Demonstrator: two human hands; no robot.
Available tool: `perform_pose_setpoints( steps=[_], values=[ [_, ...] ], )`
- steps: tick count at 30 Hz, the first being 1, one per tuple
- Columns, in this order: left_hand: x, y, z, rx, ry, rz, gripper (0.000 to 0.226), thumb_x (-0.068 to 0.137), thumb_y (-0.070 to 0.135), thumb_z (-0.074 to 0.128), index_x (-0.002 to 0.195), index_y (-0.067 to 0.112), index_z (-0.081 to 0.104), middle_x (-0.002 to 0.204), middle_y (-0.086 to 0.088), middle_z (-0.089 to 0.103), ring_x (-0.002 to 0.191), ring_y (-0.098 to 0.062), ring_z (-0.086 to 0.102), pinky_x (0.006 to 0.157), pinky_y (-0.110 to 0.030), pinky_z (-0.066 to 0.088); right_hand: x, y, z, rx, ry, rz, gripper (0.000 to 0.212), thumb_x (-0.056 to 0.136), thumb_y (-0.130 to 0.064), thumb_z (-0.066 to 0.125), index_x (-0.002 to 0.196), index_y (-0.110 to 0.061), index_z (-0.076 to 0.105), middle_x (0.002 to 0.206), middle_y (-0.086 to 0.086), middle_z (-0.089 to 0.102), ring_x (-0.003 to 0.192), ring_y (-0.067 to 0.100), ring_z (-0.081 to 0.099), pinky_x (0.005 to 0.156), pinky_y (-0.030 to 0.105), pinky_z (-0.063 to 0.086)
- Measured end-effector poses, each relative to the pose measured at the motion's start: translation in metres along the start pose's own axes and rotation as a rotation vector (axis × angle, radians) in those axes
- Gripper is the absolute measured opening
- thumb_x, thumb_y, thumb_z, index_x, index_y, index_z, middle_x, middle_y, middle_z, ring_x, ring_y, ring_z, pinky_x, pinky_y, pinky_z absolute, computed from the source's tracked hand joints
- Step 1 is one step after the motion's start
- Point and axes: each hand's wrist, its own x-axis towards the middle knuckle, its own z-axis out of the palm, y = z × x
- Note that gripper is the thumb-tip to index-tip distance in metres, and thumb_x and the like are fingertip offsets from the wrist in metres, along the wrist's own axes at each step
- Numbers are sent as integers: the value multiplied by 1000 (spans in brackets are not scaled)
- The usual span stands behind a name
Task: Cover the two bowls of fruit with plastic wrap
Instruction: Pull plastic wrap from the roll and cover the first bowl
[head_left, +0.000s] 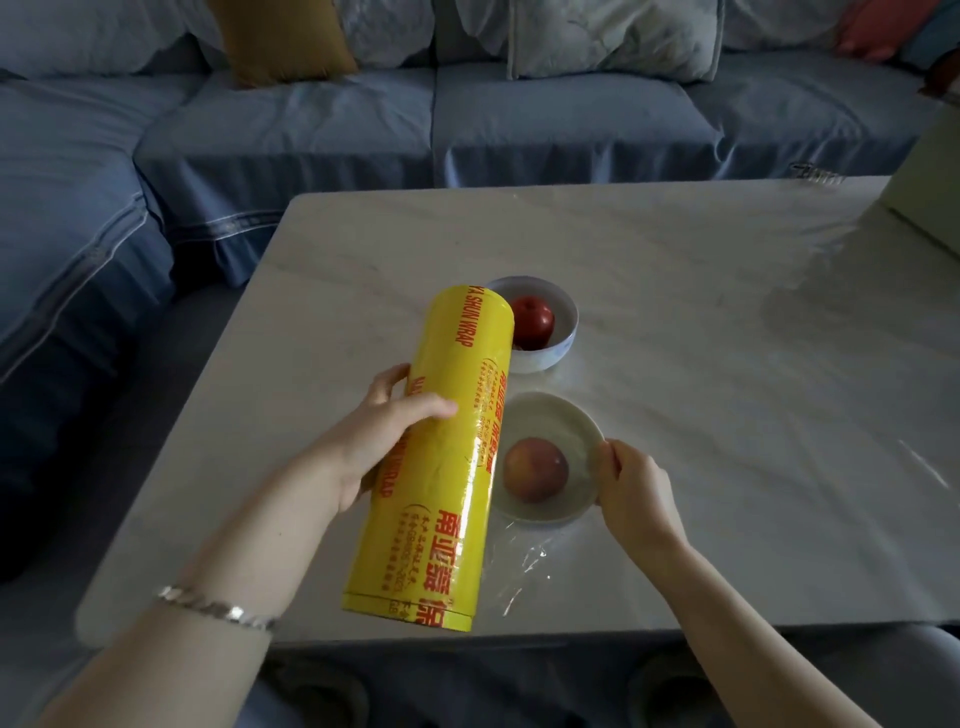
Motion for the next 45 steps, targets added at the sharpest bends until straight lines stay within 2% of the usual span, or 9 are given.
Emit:
perform_pose_setpoints(
  steps=[3, 13, 22, 26, 30, 33, 36, 39, 45],
  values=[
    [1, -4, -2, -29, -105, 10, 89, 48, 44, 75, 130, 31, 44, 110, -9, 67, 92, -29, 69, 70, -38, 57, 0, -1, 0, -8, -2, 7, 36, 94, -20, 35, 74, 6, 51, 70, 17, 57, 64, 21, 43, 58, 33, 40],
    [-1, -38, 3, 198, 341, 107, 111, 43, 62, 74, 139, 44, 20, 121, 7, 58, 97, -20, 64, 86, -48, 53, 7, -4, -20, -158, 20, -2, 34, 91, -9, 37, 58, -9, 39, 56, 0, 40, 55, 17, 29, 48, 29, 29],
    [7, -61, 22, 472, 386, -48, 111, 56, 76, 59, 141, 45, -6, 125, -4, 52, 97, -26, 61, 83, -44, 53, 16, 5, -40, -234, 16, 24, 40, 92, -7, 38, 53, -16, 40, 55, 0, 42, 58, 23, 34, 50, 24, 31],
    [7, -65, 20, 527, 431, -82, 111, 60, 78, 58, 141, 43, -9, 123, -8, 50, 98, -29, 60, 84, -47, 53, 15, -6, -35, -236, 16, 97, 24, 91, -9, 37, 83, -12, 59, 78, 11, 60, 69, 29, 48, 56, 31, 37],
    [9, -62, 21, 588, 420, -150, 113, 63, 76, 59, 142, 41, -15, 129, -14, 43, 108, -35, 55, 91, -47, 49, 17, -29, -29, -190, 70, 163, 51, 85, 1, 40, 135, -10, 40, 135, 21, 41, 120, 38, 42, 97, 38, 36],
    [8, -61, 22, 596, 424, -144, 110, 65, 78, 54, 143, 40, -15, 131, -14, 43, 108, -35, 56, 89, -46, 48, 16, -56, -6, -231, 148, -213, 49, 85, -4, 48, 134, -9, 44, 144, 14, 36, 135, 31, 30, 110, 36, 23],
    [8, -64, 21, 599, 446, -109, 96, 74, 77, 40, 145, 36, -11, 132, -15, 46, 112, -35, 55, 93, -45, 44, 28, -81, 29, -370, -60, -564, 51, 86, -34, 48, 133, -13, 48, 147, 12, 38, 139, 29, 28, 113, 38, 18],
    [9, -62, 18, 454, 433, -57, 86, 80, 68, 45, 146, 36, -1, 135, -8, 49, 113, -31, 55, 88, -40, 45, 43, -89, 59, -587, -315, -620, 59, 93, -50, 36, 145, -24, 25, 156, 1, 20, 146, 18, 9, 117, 33, 3],
    [14, -57, 12, 401, 394, -24, 87, 78, 62, 56, 144, 44, 1, 141, -5, 43, 121, -29, 49, 96, -42, 41, 49, -75, 70, -692, -304, -606, 67, 89, -59, 12, 148, -26, 15, 155, -4, 25, 145, 13, 14, 116, 29, 5]
  ],
)
